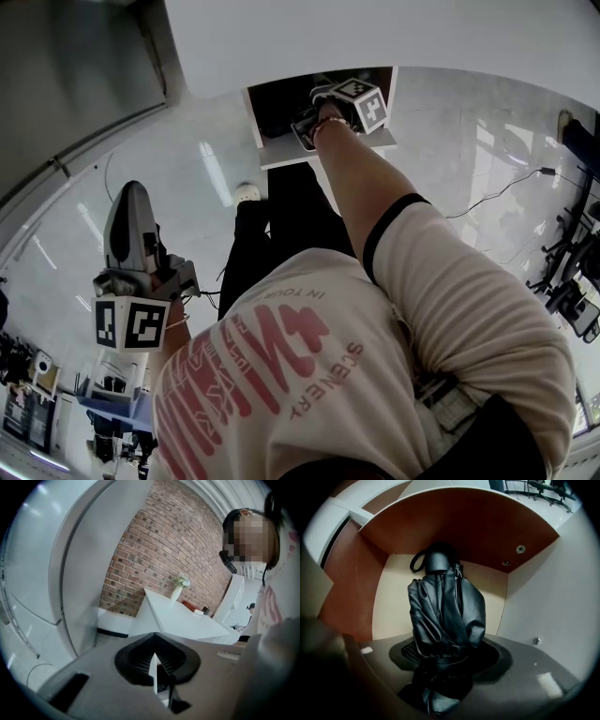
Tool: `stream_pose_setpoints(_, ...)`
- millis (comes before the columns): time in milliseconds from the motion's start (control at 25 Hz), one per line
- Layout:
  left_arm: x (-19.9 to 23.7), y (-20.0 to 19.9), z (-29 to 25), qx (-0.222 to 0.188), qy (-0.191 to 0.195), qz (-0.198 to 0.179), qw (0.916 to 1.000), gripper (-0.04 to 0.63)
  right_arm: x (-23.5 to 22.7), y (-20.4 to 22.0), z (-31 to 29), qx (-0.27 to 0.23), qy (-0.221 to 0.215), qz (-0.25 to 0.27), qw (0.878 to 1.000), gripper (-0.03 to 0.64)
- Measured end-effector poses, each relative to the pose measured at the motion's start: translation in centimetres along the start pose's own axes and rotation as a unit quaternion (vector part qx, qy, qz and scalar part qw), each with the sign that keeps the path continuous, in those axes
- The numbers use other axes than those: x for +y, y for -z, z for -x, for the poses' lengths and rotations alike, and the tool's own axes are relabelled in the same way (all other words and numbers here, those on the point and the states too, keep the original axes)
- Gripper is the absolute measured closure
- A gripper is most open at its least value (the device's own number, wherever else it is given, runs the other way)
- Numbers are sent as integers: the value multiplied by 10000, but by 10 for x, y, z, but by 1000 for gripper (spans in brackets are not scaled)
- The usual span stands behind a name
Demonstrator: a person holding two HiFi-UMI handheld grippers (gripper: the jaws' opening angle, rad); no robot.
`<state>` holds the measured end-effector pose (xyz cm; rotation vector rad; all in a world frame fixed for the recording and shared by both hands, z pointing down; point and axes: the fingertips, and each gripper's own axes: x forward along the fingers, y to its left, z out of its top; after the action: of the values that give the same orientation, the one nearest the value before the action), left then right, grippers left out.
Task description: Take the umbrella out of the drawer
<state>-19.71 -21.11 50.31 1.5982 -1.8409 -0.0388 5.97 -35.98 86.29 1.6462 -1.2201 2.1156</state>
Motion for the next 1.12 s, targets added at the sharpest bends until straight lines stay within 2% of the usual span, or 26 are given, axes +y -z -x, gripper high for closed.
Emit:
stream_pose_setpoints(320,1,-12,8,-71,149,-85,9998,591,-3,5,9,85,16,-33,10000,341)
stream_pose_setpoints(640,3,-20,10,-232,160,-12,9996,591,-4,4,17,20,91,-49,9999,347)
stream_pose_setpoints(960,-16,-49,35,-538,274,-22,9982,591,8,6,60,-89,77,23,9999,354)
stream_pose_setpoints(1120,-20,-51,36,-635,343,-8,9974,591,4,5,68,-123,91,33,9999,357)
